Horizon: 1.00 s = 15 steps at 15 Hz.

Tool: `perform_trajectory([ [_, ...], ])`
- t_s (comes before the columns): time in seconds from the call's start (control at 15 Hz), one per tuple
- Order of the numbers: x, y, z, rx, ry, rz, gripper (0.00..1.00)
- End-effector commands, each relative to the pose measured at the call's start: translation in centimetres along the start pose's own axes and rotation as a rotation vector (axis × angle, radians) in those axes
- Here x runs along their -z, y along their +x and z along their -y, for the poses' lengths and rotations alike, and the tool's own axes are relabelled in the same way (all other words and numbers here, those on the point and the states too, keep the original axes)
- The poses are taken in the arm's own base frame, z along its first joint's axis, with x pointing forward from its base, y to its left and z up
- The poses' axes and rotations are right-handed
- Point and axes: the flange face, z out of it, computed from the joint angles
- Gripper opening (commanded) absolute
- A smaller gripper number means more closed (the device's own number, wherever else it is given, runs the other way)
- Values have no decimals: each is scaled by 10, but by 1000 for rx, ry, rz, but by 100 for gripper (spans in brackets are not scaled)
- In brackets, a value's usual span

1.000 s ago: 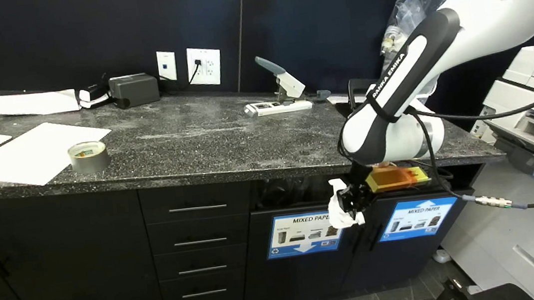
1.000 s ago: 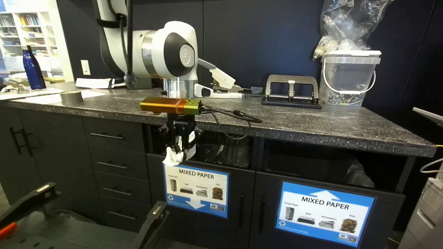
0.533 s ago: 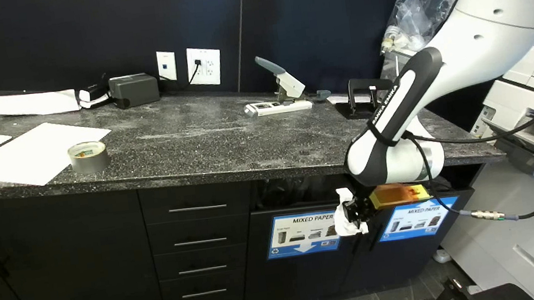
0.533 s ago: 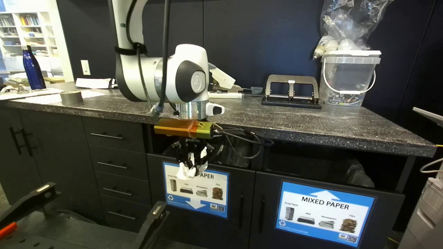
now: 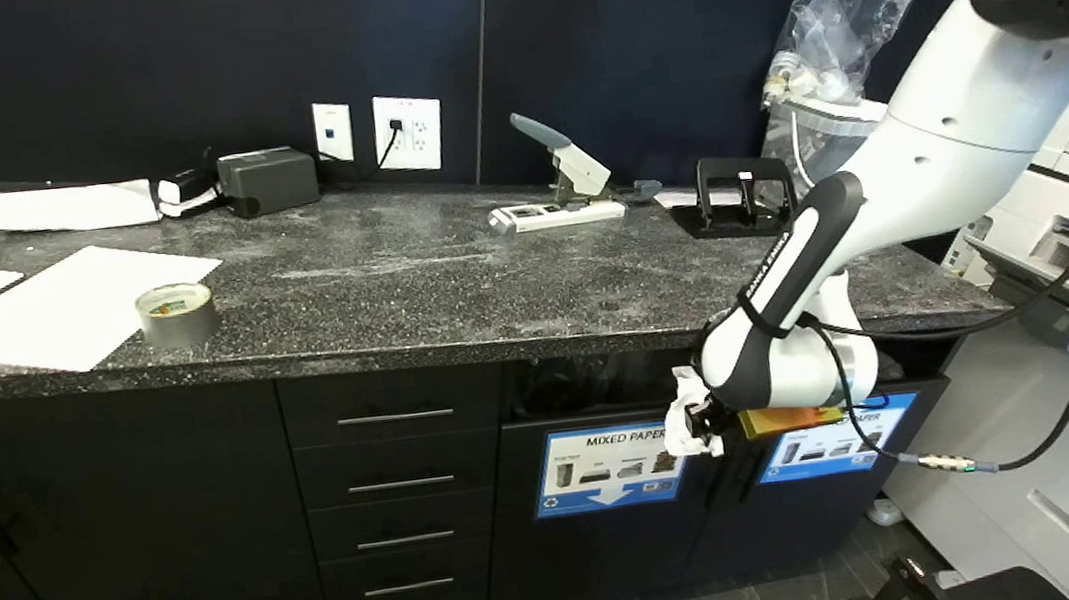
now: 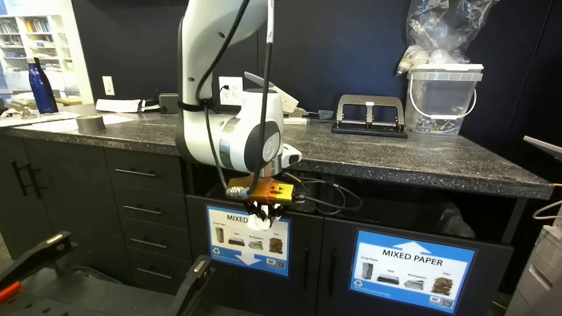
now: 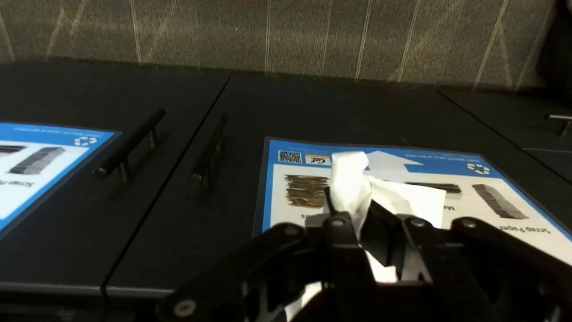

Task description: Put the papers in the first bin

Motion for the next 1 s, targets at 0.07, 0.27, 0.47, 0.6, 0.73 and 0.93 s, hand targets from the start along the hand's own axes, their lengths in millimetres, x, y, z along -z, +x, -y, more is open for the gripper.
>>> perform_trajectory([
  [0.07, -33, 12, -5, 51, 21, -199, 8],
  [0.27, -45, 20, 0, 68, 44, -320, 9],
  [0.47, -51, 17, 2, 85, 64, -396, 9],
  [0.6, -46, 15, 2, 95, 72, -416, 9],
  [0.73, -42, 13, 4, 104, 76, -398, 8],
  [0.93, -37, 15, 7, 116, 47, -336, 8],
])
